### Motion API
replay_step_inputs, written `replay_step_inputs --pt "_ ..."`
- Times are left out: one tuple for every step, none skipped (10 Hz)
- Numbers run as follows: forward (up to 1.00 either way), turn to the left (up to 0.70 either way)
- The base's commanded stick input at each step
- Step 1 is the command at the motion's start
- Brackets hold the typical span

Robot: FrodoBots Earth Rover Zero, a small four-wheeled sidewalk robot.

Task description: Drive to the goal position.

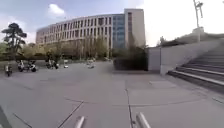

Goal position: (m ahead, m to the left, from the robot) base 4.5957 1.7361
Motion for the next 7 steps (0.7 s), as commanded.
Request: replay_step_inputs --pt "1.00 0.27" --pt "1.00 0.24" --pt "1.00 0.00" --pt "1.00 0.00" --pt "1.00 0.00" --pt "1.00 0.02" --pt "1.00 0.22"
